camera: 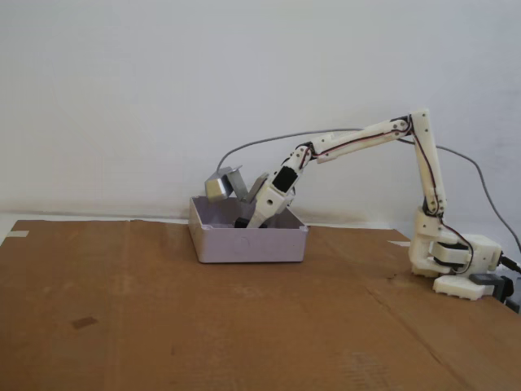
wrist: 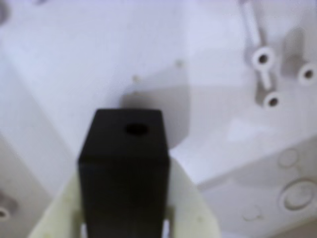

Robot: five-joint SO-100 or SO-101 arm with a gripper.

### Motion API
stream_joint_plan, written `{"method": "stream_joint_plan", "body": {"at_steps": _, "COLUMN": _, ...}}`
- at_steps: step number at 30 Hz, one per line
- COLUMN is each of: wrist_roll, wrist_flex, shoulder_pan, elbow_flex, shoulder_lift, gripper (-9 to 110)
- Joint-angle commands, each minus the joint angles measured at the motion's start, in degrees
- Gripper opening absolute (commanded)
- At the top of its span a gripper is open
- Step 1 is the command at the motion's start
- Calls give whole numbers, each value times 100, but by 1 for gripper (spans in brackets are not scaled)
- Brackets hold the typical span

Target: Grasp a block and put it in the box.

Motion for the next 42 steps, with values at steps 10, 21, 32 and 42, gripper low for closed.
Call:
{"method": "stream_joint_plan", "body": {"at_steps": 10, "wrist_roll": -35, "wrist_flex": -299, "shoulder_pan": -35, "elbow_flex": -703, "shoulder_lift": 123, "gripper": 1}}
{"method": "stream_joint_plan", "body": {"at_steps": 21, "wrist_roll": -26, "wrist_flex": -299, "shoulder_pan": -62, "elbow_flex": -712, "shoulder_lift": 114, "gripper": 18}}
{"method": "stream_joint_plan", "body": {"at_steps": 32, "wrist_roll": -26, "wrist_flex": -299, "shoulder_pan": -88, "elbow_flex": -712, "shoulder_lift": 167, "gripper": 21}}
{"method": "stream_joint_plan", "body": {"at_steps": 42, "wrist_roll": -26, "wrist_flex": -299, "shoulder_pan": -114, "elbow_flex": -712, "shoulder_lift": 185, "gripper": 34}}
